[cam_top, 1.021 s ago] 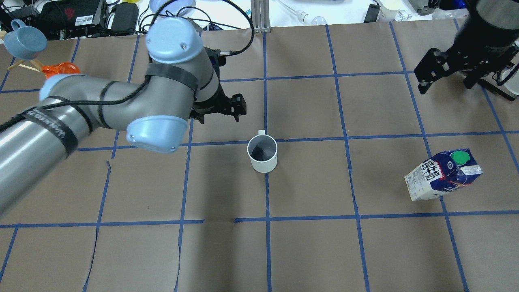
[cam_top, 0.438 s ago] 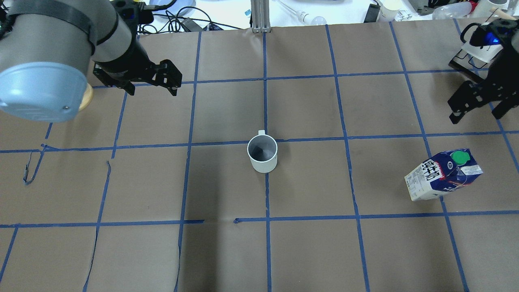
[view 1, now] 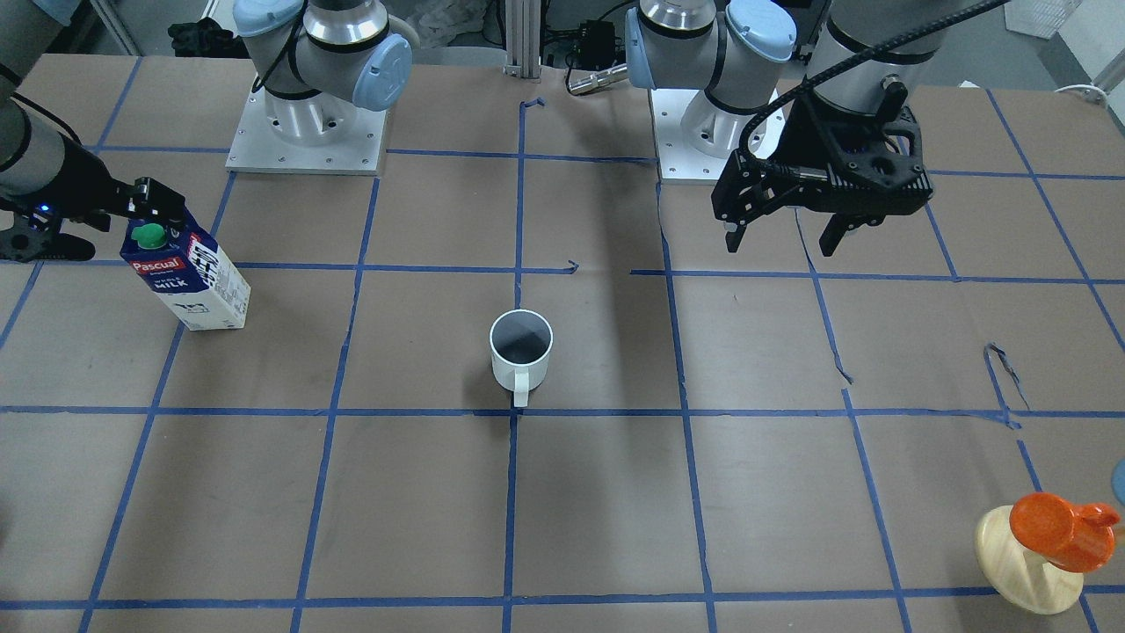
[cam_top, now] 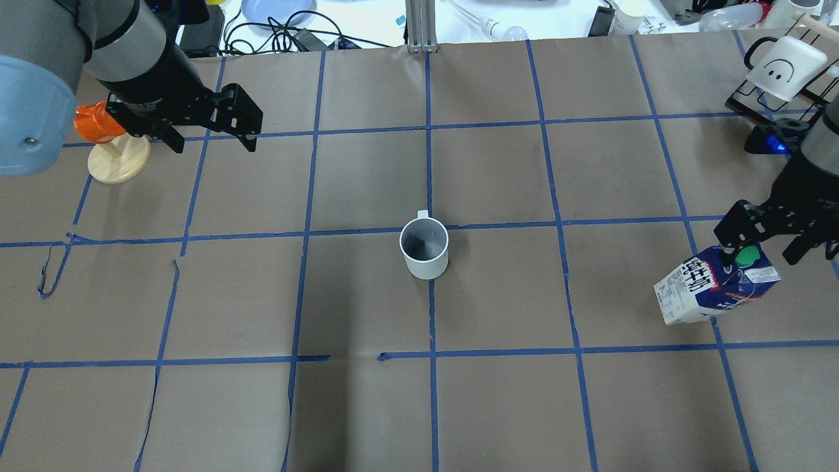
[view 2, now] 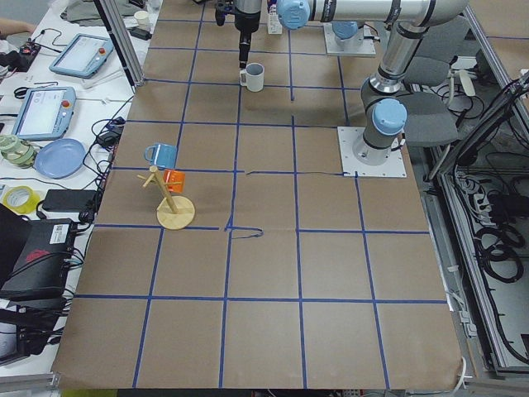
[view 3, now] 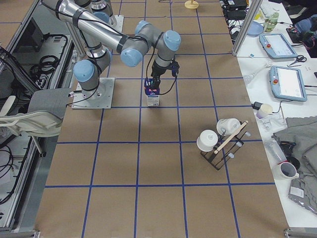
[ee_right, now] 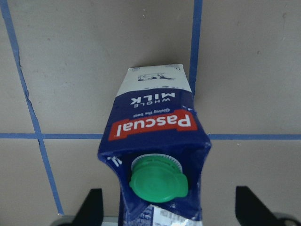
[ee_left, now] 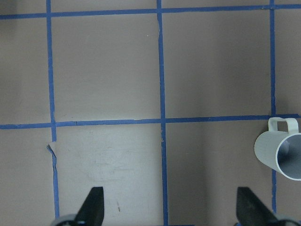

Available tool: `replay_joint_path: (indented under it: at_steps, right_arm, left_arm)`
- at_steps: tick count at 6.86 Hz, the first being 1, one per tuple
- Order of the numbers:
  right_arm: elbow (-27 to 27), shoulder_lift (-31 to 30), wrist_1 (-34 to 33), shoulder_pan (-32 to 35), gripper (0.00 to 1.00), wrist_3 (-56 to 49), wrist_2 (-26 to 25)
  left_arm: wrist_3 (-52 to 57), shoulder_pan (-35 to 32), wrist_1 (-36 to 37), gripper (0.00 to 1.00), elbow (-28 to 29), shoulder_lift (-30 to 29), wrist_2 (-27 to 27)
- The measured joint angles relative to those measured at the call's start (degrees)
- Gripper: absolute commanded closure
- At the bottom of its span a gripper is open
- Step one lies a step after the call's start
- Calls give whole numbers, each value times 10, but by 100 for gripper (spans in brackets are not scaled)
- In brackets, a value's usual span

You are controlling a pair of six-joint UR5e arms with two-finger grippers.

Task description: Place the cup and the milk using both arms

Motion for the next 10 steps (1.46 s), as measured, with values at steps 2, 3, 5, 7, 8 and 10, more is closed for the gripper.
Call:
replay_joint_path:
  at_steps: [2, 3, 5, 7, 8, 10]
  right_arm:
    - [12, 0, 0, 2, 39, 13, -2]
    - [13, 2, -3, 2, 51, 14, -2]
    - [11, 4, -10, 3, 59, 15, -1]
    - [8, 3, -13, 3, 59, 15, 0]
    - [5, 2, -13, 4, 59, 16, 2]
    - [-27, 7, -14, 31, 59, 28, 6]
  left_arm:
    - [19, 9, -5, 0, 6, 2, 3]
    - [36, 16, -8, 0, 9, 2, 4]
    - [45, 21, -13, 0, 10, 2, 4]
    - [45, 22, -14, 0, 10, 2, 2]
    - [44, 22, -14, 0, 8, 2, 1]
    - [38, 21, -14, 0, 6, 3, -1]
